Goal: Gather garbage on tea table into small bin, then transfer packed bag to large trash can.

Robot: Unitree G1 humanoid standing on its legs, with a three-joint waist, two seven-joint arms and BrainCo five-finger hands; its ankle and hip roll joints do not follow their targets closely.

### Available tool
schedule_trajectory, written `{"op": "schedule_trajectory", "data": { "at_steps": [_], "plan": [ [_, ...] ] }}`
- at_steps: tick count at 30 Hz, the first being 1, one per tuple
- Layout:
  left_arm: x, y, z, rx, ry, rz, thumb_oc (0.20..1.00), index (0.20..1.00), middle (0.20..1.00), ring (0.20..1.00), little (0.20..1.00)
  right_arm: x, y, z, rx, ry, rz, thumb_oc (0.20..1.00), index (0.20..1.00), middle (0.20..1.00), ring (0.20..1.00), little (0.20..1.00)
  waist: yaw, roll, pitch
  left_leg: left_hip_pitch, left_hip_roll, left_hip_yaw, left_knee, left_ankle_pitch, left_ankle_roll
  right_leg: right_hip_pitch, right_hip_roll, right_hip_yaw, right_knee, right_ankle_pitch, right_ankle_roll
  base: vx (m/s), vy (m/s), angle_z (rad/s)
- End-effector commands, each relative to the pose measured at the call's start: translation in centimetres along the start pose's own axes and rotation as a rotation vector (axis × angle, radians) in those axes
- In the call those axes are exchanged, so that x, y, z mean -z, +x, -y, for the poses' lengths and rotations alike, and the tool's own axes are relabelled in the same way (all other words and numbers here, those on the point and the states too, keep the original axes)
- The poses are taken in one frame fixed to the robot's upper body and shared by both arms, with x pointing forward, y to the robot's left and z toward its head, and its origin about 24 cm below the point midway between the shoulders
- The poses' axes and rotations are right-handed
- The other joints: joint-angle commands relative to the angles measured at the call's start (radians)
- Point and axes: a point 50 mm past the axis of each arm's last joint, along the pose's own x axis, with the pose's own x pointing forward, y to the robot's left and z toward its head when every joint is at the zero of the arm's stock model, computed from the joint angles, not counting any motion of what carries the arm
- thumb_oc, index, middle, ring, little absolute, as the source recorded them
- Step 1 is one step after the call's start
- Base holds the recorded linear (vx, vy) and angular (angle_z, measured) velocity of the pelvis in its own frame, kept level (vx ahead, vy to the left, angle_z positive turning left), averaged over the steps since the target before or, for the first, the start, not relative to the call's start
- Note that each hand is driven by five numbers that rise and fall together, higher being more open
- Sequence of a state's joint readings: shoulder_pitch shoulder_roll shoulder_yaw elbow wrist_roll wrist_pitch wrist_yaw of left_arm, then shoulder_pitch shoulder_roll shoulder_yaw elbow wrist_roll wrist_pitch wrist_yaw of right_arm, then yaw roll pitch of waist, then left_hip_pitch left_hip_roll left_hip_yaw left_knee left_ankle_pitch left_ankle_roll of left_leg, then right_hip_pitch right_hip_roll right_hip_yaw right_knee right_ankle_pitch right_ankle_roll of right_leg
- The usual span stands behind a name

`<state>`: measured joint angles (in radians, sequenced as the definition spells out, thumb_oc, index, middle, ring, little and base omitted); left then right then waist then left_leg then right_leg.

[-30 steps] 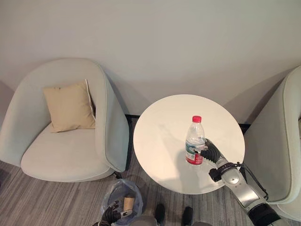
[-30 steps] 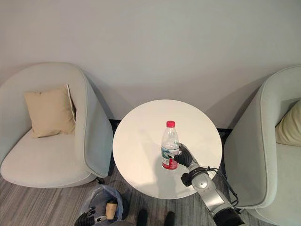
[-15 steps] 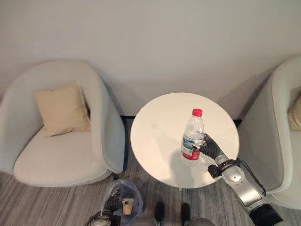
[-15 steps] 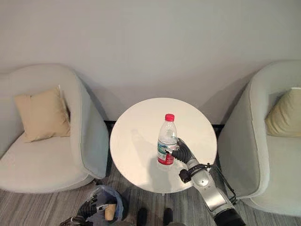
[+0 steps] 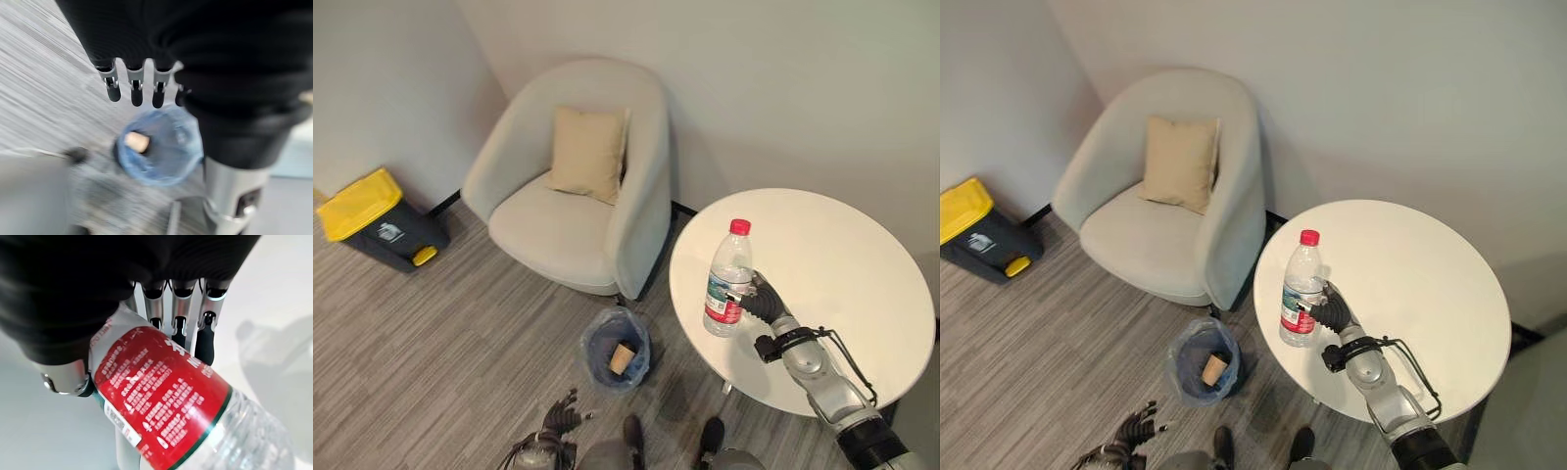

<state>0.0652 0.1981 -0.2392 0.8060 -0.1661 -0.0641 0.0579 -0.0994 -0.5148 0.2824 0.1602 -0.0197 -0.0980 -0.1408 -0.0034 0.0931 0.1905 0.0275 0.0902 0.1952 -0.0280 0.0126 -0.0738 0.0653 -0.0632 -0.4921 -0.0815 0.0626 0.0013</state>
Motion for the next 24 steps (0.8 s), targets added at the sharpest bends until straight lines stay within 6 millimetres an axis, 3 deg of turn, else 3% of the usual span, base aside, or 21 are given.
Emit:
{"op": "schedule_trajectory", "data": {
  "at_steps": [1, 7, 10, 11, 12, 18, 24],
  "plan": [
    [1.0, -0.3, -2.6, -0.064, 0.102, -0.036, 1.000, 1.000, 1.000, 1.000, 1.000, -2.4, 0.6, -0.1, 0.026, 0.042, 0.122, 0.200, 0.200, 0.200, 0.200, 0.200, 0.026, -0.064, -0.067, -0.027, -0.056, -0.048, 0.033, -0.045, 0.029, 0.036, -0.061, 0.165, 0.010, -0.123, 0.103, 0.09, 0.122, 0.16],
    [2.3, -0.7, -3.6, -0.099, 0.090, -0.086, 1.000, 1.000, 1.000, 1.000, 1.000, -2.6, 0.6, -1.3, -0.025, 0.054, 0.123, 0.200, 0.200, 0.200, 0.200, 0.200, 0.047, -0.081, -0.053, -0.042, -0.082, -0.042, 0.073, -0.081, 0.062, 0.018, -0.097, 0.190, 0.061, -0.123, 0.121, 0.08, 0.175, 0.05],
    [2.2, -0.8, -4.7, -0.130, 0.087, -0.086, 1.000, 1.000, 1.000, 1.000, 1.000, -2.6, 0.4, -1.9, -0.065, 0.038, 0.123, 0.200, 0.200, 0.200, 0.200, 0.200, 0.063, -0.090, -0.029, -0.068, -0.103, -0.063, 0.112, -0.109, 0.090, -0.042, -0.118, 0.236, 0.179, -0.143, 0.130, 0.04, 0.189, -0.18],
    [1.6, -0.7, -5.2, -0.142, 0.089, -0.068, 1.000, 1.000, 1.000, 1.000, 1.000, -2.8, 0.4, -2.0, -0.070, 0.029, 0.135, 0.200, 0.200, 0.200, 0.200, 0.200, 0.054, -0.090, -0.007, -0.086, -0.119, -0.095, 0.134, -0.118, 0.101, -0.110, -0.093, 0.308, 0.254, -0.145, 0.128, 0.01, 0.186, 0.06],
    [1.6, -0.7, -5.3, -0.146, 0.084, -0.065, 1.000, 1.000, 1.000, 1.000, 1.000, -2.8, 0.4, -2.0, -0.075, 0.022, 0.136, 0.200, 0.200, 0.200, 0.200, 0.200, 0.052, -0.088, -0.003, -0.088, -0.124, -0.103, 0.137, -0.122, 0.106, -0.130, -0.082, 0.333, 0.264, -0.144, 0.130, 0.01, 0.124, 0.34],
    [2.2, -1.0, -5.6, -0.156, 0.077, -0.084, 1.000, 1.000, 1.000, 1.000, 1.000, -2.3, 0.0, -2.0, -0.102, -0.037, 0.124, 0.200, 0.200, 0.200, 0.200, 0.200, 0.039, -0.089, 0.017, -0.073, -0.164, -0.184, 0.132, -0.118, 0.114, -0.191, -0.012, 0.428, 0.243, -0.133, 0.123, 0.06, 0.012, 0.40],
    [3.5, -1.5, -6.1, -0.181, 0.061, -0.131, 1.000, 1.000, 1.000, 1.000, 1.000, -1.6, -0.2, -1.9, -0.118, -0.094, 0.099, 0.200, 0.200, 0.200, 0.200, 0.200, 0.063, -0.094, 0.019, -0.090, -0.170, -0.212, 0.148, -0.123, 0.097, -0.148, -0.022, 0.394, 0.193, -0.130, 0.111, 0.04, -0.069, 0.44]
  ]
}}
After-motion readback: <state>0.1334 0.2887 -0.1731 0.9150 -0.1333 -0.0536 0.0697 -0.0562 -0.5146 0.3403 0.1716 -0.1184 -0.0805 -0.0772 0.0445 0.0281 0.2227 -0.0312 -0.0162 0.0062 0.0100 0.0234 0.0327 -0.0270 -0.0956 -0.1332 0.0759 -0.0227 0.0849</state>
